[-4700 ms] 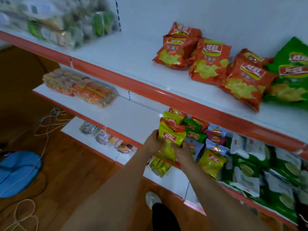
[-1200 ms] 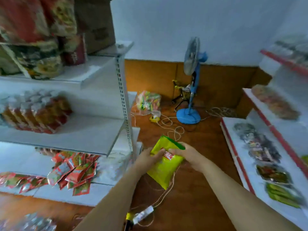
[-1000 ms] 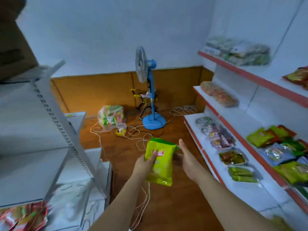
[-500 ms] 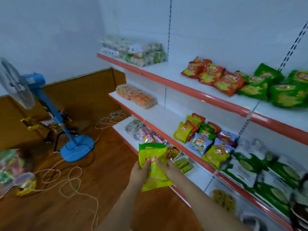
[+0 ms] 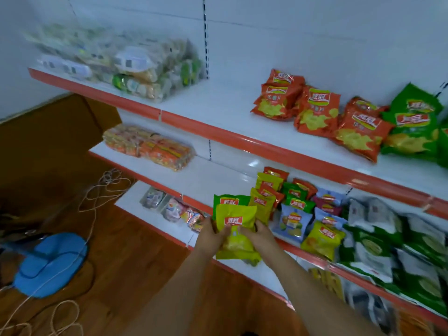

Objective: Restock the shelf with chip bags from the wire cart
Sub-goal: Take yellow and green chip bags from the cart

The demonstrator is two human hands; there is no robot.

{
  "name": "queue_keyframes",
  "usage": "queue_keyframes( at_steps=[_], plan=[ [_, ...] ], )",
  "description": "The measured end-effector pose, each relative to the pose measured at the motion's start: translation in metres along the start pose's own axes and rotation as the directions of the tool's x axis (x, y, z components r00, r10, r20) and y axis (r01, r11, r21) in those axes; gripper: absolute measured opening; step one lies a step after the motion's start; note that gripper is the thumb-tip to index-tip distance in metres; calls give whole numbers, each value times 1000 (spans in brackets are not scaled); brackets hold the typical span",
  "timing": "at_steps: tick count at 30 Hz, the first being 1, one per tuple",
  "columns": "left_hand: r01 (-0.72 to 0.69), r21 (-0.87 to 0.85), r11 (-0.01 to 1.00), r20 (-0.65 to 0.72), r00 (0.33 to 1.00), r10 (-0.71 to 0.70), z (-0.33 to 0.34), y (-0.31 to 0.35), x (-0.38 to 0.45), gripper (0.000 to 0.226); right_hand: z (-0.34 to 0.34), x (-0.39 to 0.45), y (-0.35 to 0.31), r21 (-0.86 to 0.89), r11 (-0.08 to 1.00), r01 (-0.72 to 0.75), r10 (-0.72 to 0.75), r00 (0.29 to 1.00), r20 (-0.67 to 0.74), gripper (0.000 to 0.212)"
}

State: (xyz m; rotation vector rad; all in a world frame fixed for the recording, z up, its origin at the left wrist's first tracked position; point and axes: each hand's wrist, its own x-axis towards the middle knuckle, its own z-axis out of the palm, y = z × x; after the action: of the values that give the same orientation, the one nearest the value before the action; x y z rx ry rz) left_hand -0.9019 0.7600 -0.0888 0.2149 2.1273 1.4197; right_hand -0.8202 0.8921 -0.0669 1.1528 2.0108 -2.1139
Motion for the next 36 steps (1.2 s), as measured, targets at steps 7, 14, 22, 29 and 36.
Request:
queue_keyframes(
  at_steps=[7, 14, 22, 29, 36],
  plan=[
    [60, 420, 906, -4, 998, -64, -10, -13, 154, 53, 18, 132, -7, -20, 998, -58, 57, 996, -74, 42],
    [-91, 537, 839, 24, 995, 93, 1, -9, 293, 33, 16, 263, -9, -307, 951, -46, -10, 984, -178, 48],
    [-214, 502, 838, 217, 969, 117, 61, -7, 398, 54, -26, 347, -29, -619, 779, -98, -263, 846, -465, 53],
    [-389, 667, 635, 414, 903, 118, 16, 23, 331, 68, -20, 244, -9, -475, 824, -309, -113, 732, -672, 62],
    [-640, 581, 503, 676, 724, 140, -1, 57, 240, 75, 27, 97, -24, -357, 823, -442, -11, 616, -788, 71]
  ],
)
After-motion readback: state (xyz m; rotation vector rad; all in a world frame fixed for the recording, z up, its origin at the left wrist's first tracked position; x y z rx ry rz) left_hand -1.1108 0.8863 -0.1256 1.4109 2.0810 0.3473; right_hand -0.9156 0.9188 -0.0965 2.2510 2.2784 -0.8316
